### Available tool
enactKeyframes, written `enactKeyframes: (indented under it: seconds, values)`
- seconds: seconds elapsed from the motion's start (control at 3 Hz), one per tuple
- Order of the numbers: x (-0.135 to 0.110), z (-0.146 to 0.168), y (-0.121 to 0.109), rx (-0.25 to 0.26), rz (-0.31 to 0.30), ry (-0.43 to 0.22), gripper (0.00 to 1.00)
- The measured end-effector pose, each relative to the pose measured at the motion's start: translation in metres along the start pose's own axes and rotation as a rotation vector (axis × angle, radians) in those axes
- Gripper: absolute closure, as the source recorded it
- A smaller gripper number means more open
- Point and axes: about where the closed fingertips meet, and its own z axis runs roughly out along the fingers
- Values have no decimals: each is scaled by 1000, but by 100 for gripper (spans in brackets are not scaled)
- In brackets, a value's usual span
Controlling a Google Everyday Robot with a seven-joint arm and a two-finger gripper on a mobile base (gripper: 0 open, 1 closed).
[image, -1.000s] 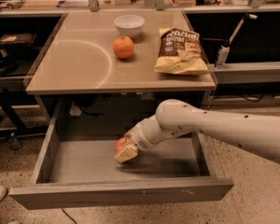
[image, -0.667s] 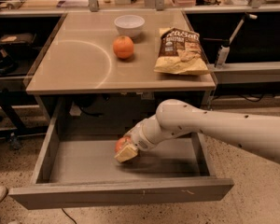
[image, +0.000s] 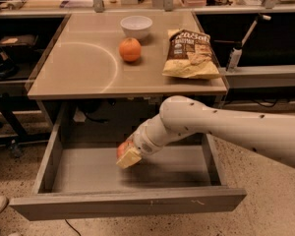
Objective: Pick apple from top drawer and place on counter
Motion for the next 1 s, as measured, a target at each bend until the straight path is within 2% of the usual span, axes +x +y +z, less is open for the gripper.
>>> enactKeyframes:
  seconds: [0.33, 1.0]
  values:
    - [-44, -25, 25, 15, -23, 35, 100]
    - [-133, -69, 53, 57, -77, 71, 100]
